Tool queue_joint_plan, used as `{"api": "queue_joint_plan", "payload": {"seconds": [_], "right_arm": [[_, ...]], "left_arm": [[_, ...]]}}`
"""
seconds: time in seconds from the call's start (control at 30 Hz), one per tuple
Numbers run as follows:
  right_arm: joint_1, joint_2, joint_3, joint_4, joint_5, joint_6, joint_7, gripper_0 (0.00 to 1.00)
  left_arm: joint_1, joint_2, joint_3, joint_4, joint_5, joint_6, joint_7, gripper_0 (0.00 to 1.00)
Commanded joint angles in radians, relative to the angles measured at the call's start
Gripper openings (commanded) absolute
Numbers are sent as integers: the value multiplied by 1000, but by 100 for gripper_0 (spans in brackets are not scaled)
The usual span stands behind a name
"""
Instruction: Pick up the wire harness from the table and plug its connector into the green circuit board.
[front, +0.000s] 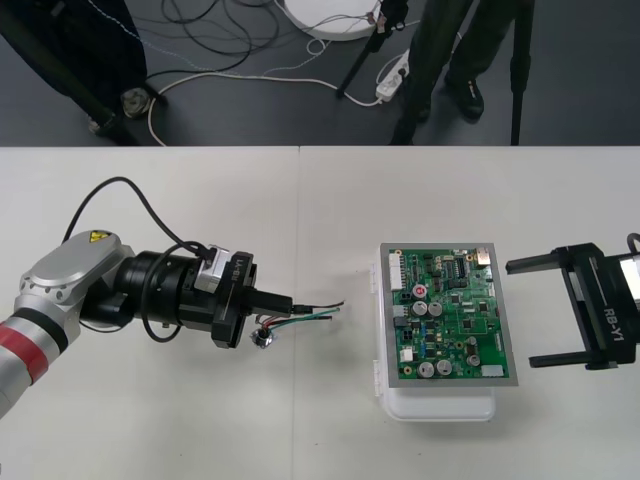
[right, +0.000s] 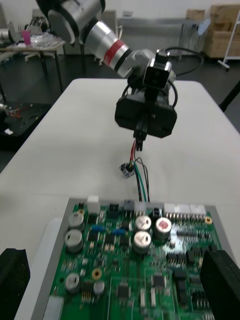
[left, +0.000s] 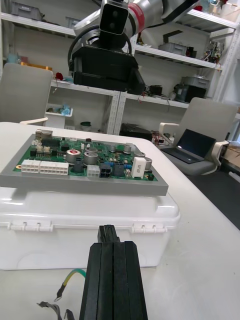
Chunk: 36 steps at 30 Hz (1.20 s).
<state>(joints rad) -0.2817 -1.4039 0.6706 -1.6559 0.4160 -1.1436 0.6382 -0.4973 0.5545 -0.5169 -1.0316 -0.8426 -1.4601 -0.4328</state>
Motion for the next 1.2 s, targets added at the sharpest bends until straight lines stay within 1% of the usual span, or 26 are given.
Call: {"api": "queue_joint_plan", "payload": {"seconds": [0.03,0.2,0.37,0.57,0.73,0.8,0.87,0.97,1.07,1.2], "right_arm": [[9,-56,7,57,126,-22,-49,100],[3,-55,3,88,222,-19,-89,100],[1,-55,-22,84,314,-12,-199,100],[1,-52,-77,64,451,13,-341,100],[1,-20,-143,19,607,36,-485,100],[1,-10,-160,-7,661,65,-529,100],[1,-9,-161,-47,719,127,-584,100],[1,-4,-161,-94,790,183,-675,100],[-1,3,-161,-125,851,211,-762,100],[-13,20,-163,-160,928,214,-858,100]], "left_arm": [[8,-38,-11,-2,-38,-23,-35,0],[20,-65,-11,-2,-49,1,-34,0],[43,-100,-12,-10,-52,41,-31,0],[74,-110,-11,-82,-89,130,-17,0],[112,-111,-11,-156,-105,202,0,0],[120,-113,-12,-176,-115,222,8,0],[125,-120,-11,-185,-121,239,12,0],[125,-140,-11,-185,-121,245,17,0],[126,-159,-11,-185,-122,253,17,0],[125,-174,-11,-185,-124,265,16,0]]}}
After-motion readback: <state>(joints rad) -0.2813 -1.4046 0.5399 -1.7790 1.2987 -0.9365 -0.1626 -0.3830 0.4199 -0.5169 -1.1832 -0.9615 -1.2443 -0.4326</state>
